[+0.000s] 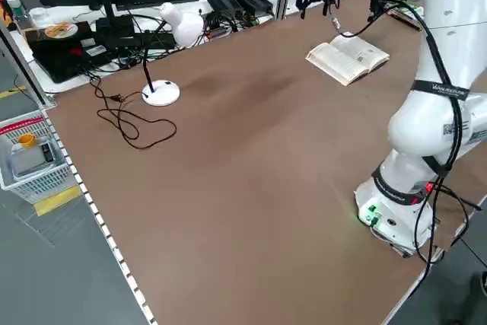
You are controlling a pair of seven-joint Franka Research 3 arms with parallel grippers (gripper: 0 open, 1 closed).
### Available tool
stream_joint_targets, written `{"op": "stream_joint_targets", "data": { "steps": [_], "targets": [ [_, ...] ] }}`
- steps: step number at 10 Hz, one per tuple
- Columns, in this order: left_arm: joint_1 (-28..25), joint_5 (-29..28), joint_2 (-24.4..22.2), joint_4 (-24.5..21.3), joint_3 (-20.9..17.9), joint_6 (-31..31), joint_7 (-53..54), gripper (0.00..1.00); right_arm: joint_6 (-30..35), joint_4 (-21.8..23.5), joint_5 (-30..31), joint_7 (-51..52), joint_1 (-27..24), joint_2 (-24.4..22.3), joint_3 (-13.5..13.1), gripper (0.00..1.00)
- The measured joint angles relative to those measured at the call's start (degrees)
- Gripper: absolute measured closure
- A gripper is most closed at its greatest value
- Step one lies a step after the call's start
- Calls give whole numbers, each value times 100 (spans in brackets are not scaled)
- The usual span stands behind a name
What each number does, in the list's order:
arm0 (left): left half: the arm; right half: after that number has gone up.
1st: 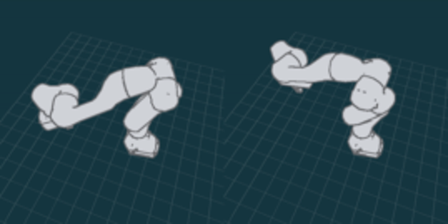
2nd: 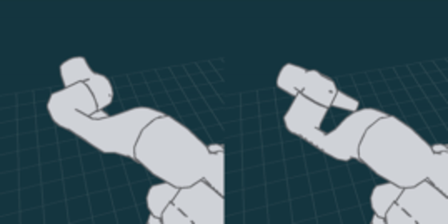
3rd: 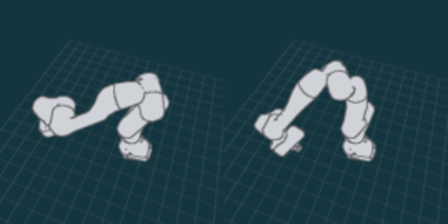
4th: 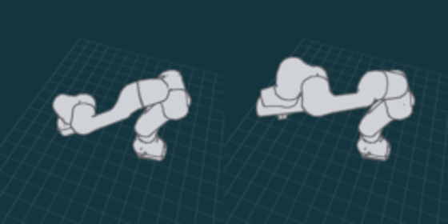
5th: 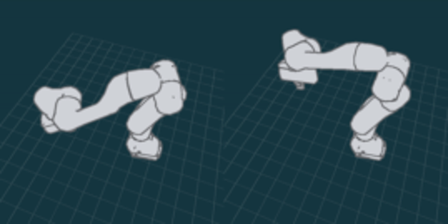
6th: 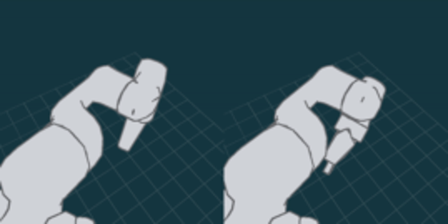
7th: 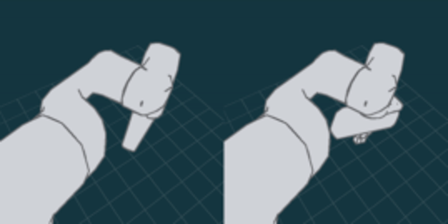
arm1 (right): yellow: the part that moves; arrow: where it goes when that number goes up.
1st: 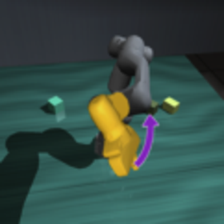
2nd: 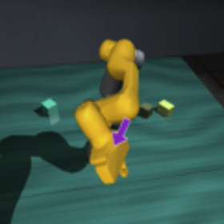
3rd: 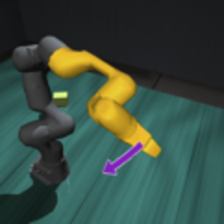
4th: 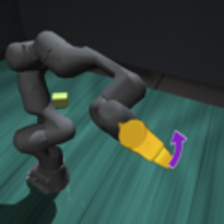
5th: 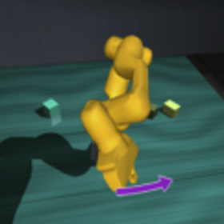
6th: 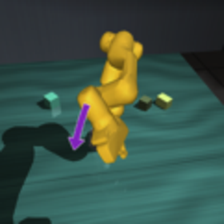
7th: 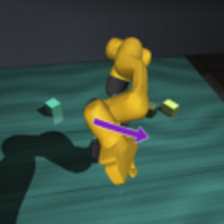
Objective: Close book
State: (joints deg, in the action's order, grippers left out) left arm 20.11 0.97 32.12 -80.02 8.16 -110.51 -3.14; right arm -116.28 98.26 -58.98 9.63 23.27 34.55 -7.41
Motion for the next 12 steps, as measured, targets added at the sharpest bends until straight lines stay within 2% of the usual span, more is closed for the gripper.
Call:
{"op": "stream_joint_targets", "data": {
  "steps": [4,12],
  "targets": [
    [23,0,58,3,0,-85,4,0,-31,35,-136,378,35,187,0,99],
    [39,0,186,5,3,-191,-1,0,-327,250,-150,573,128,237,2,99]
  ]
}}
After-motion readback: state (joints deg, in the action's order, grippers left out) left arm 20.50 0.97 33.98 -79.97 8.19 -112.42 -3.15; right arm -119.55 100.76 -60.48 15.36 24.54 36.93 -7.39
